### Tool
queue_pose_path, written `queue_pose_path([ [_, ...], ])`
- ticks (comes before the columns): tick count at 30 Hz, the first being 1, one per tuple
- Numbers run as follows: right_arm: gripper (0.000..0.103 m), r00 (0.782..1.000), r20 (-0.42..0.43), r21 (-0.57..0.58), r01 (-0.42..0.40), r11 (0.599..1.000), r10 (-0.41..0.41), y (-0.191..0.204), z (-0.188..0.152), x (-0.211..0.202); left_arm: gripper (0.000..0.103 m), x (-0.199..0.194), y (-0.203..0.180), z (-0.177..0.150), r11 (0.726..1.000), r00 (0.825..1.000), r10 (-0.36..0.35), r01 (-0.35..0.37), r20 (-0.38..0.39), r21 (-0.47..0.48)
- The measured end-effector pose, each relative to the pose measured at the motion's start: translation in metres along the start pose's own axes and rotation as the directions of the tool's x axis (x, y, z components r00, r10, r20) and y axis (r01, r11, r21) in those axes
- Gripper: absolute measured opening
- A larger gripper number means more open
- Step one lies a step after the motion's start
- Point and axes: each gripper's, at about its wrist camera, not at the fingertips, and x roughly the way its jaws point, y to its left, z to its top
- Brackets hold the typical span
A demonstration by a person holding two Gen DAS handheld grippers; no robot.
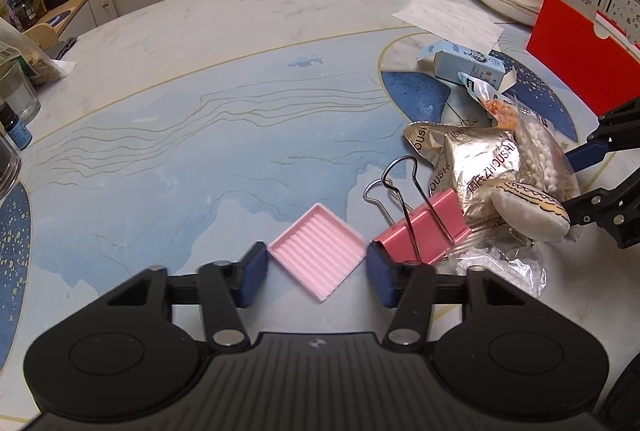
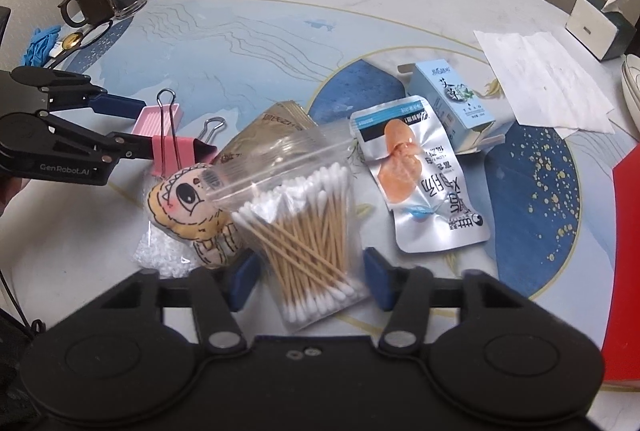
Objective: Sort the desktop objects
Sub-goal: 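Grasp the pink comb with left tool while right tool grasps cotton swab bag, then carry the pink comb with left tool while right tool carries swab bag into box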
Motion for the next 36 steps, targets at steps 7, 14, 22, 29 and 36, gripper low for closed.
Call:
queue_pose_path([
  [7, 0.037, 1.000, 0.012, 0.008, 0.000, 1.000, 0.000, 0.000, -0.004, -0.006, 0.048, -0.001, 0.001, -0.002, 1.000, 1.000, -0.010, 0.010, 0.008, -0.016],
  [14, 0.035, 0.999, 0.036, 0.027, 0.000, 1.000, -0.001, -0.001, -0.008, -0.017, 0.048, -0.007, 0.003, -0.009, 0.999, 1.000, -0.015, 0.016, 0.012, -0.047],
  [22, 0.035, 0.998, 0.063, 0.053, -0.001, 0.999, -0.002, -0.001, -0.018, -0.035, 0.048, -0.020, 0.005, -0.020, 0.994, 0.999, -0.029, 0.031, 0.019, -0.108],
  [29, 0.035, 0.997, 0.074, 0.076, 0.006, 0.997, -0.012, -0.006, -0.027, -0.049, 0.048, -0.040, -0.004, -0.022, 0.990, 0.998, -0.042, 0.047, 0.042, -0.130],
  [36, 0.035, 0.995, 0.097, 0.109, 0.021, 0.994, -0.031, -0.020, -0.039, -0.068, 0.048, -0.067, -0.025, -0.010, 0.991, 0.993, -0.059, 0.071, 0.106, -0.110],
])
